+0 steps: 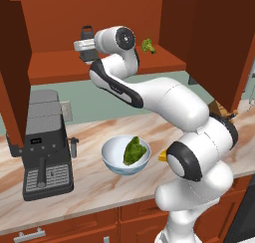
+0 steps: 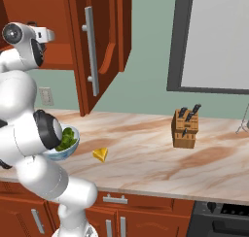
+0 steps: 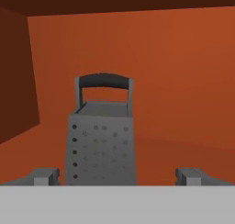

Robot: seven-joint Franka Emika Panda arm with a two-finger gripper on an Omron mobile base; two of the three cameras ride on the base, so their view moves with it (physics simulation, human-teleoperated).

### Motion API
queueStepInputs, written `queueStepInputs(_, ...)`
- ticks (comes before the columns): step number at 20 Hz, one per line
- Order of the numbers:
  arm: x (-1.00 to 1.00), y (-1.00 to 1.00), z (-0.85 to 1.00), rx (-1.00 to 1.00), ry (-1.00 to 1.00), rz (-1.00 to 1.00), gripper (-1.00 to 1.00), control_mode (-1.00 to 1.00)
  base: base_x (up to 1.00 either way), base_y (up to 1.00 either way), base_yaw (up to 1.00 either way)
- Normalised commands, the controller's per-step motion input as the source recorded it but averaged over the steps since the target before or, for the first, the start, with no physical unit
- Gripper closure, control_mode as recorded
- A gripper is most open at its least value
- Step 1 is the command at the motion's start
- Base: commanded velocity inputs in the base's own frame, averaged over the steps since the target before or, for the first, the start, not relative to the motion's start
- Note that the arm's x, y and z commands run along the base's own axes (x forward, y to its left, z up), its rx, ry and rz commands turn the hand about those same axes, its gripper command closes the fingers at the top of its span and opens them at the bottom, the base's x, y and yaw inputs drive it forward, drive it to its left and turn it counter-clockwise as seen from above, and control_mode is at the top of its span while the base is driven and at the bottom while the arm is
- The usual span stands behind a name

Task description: Pick the cheese from the fridge and the cheese grater from the cabinet and place them next to the salad bowl.

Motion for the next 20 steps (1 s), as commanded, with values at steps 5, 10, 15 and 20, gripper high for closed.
queueStepInputs(5,0.02,0.04,0.00,0.00,0.00,0.00,-1.00,-1.00,0.00,0.00,0.00)
queueStepInputs(10,0.09,-0.15,0.02,0.03,0.00,0.01,-1.00,-1.00,0.00,0.00,0.00)
queueStepInputs(15,0.16,0.25,0.00,0.00,0.00,0.00,-1.00,-1.00,0.00,0.00,0.00)
queueStepInputs(20,0.02,0.03,0.00,0.00,0.00,0.00,-1.00,-1.00,0.00,0.00,0.00)
